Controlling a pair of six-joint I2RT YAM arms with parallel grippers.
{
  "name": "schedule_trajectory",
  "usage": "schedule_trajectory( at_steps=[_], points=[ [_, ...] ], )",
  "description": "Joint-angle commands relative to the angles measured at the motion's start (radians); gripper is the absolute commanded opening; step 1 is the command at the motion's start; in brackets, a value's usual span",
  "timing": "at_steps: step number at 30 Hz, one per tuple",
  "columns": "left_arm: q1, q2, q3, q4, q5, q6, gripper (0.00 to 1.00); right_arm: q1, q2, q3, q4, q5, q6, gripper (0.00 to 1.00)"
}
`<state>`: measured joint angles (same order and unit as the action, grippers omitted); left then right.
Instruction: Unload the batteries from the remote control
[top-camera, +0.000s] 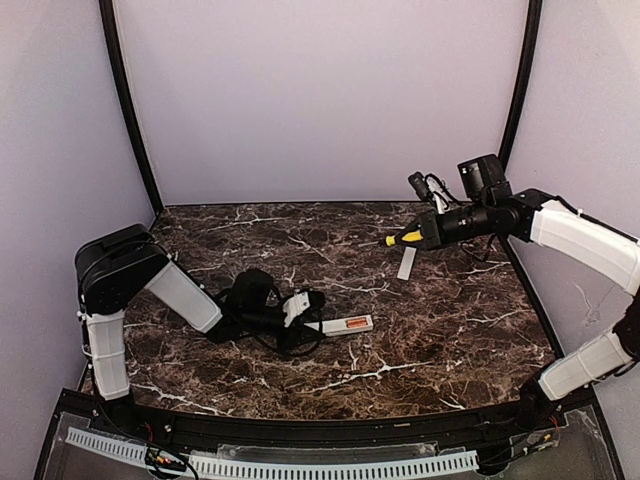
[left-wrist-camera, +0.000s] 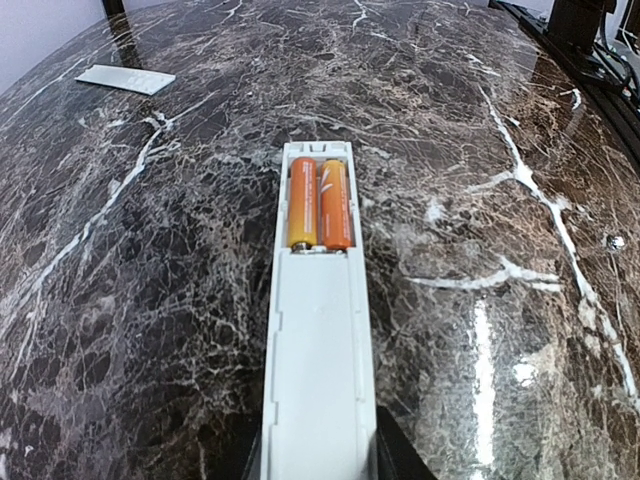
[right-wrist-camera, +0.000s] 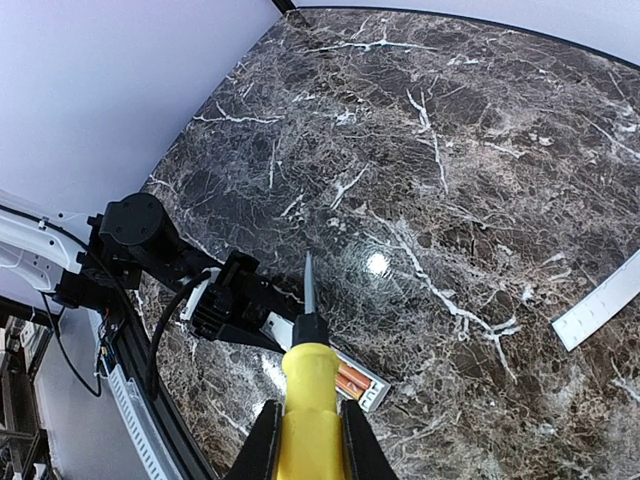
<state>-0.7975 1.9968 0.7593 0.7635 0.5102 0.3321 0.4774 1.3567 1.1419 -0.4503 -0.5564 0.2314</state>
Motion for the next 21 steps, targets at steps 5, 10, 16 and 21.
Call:
schedule_trajectory(
  at_steps=[5,10,16,21],
  points=[
    [-0.047,-0.125,0.010,-0.097,-0.105,0.092,0.05,-0.006,0.001,0.089,-0.208,0.019,-0.053,0.00],
    [-0.075,-0.193,0.008,-0.142,-0.185,0.171,0.01,0.004,0.016,0.118,-0.317,0.035,-0.076,0.00],
    [-0.096,-0.221,0.026,-0.222,-0.252,0.240,0.00,0.059,0.043,0.164,-0.421,0.095,-0.119,0.00],
    [-0.098,-0.230,0.028,-0.251,-0.272,0.251,0.00,0.102,0.067,0.176,-0.476,0.142,-0.139,0.00]
  ],
)
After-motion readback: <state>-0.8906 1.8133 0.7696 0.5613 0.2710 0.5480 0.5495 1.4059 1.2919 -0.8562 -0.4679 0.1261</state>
